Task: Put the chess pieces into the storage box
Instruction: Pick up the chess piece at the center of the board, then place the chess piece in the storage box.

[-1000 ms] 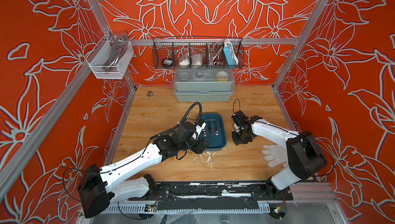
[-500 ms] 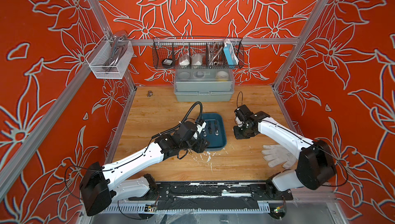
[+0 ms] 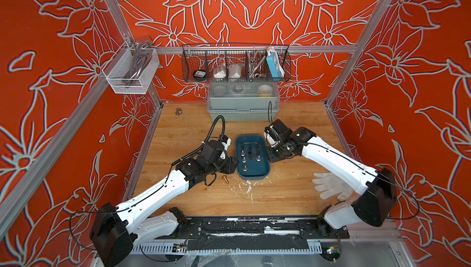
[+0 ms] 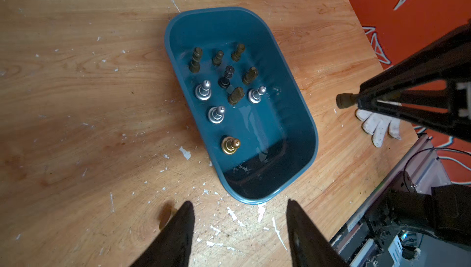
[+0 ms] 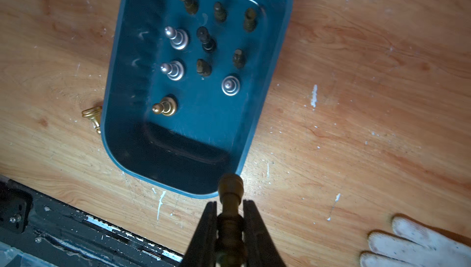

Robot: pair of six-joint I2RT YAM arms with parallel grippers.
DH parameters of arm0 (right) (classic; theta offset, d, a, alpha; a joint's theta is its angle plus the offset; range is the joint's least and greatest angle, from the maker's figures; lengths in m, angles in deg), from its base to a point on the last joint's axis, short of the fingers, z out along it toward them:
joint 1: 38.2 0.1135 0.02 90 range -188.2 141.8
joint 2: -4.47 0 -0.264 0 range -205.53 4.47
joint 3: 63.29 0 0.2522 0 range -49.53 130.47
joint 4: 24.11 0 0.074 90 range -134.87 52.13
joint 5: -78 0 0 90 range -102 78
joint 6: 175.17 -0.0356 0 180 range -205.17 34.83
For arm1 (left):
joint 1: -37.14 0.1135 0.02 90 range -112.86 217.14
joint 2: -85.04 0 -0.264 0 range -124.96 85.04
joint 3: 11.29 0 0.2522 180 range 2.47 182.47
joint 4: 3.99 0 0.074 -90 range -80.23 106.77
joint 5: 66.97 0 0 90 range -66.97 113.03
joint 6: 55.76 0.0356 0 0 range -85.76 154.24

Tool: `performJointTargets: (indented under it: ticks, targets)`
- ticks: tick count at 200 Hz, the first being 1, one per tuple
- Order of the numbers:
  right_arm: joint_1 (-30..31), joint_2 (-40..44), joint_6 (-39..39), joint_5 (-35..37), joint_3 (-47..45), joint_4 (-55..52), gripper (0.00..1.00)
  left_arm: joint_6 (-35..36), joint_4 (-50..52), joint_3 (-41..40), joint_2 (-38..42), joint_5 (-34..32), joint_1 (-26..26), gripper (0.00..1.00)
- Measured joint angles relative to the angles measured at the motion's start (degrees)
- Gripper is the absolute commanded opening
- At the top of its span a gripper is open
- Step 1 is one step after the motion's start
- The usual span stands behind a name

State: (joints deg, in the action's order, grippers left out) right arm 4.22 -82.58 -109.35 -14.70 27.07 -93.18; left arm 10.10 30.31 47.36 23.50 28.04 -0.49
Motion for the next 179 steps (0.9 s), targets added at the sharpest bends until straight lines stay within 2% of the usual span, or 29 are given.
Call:
performJointTargets:
  ticks: [95,179]
  targets:
    - [4.2,-18.23,2.34,-0.76,6.29,3.13,0.18,-0.76,-0.04,-1.31,0.11,-0.44,0.31,0.58]
    - [4.55,-25.2,2.62,1.2,9.79,4.68,0.18,-0.52,0.55,-2.16,1.22,-1.99,0.57,0.58]
